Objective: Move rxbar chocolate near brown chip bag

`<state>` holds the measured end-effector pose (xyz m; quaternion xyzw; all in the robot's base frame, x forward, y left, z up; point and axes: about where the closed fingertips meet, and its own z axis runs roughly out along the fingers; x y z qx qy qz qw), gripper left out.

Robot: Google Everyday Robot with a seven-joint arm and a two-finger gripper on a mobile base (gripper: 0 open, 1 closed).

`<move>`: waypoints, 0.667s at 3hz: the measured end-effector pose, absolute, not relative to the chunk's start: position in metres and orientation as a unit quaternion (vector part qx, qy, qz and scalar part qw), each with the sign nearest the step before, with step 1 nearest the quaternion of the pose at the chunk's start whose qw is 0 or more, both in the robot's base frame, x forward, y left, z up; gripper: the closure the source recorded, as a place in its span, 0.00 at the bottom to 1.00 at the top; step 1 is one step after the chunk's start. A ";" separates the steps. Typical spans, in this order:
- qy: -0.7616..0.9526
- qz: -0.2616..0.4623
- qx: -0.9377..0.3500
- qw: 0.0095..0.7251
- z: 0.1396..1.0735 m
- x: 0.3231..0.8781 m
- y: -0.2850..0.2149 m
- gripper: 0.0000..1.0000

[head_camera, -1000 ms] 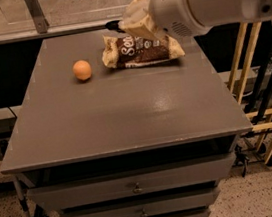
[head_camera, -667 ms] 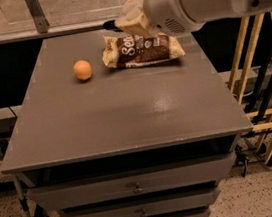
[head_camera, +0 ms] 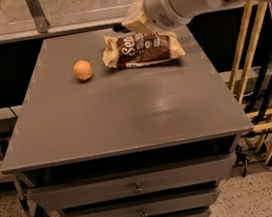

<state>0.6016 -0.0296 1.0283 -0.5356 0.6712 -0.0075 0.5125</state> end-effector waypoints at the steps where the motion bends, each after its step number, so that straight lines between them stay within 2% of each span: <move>1: 0.689 0.005 -0.535 0.489 1.004 0.650 -0.025 1.00; 2: 0.702 0.010 -0.532 0.474 0.988 0.674 -0.025 1.00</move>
Offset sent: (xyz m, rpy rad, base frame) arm 0.1055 0.0014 -0.0628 -0.0191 0.1546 -0.0423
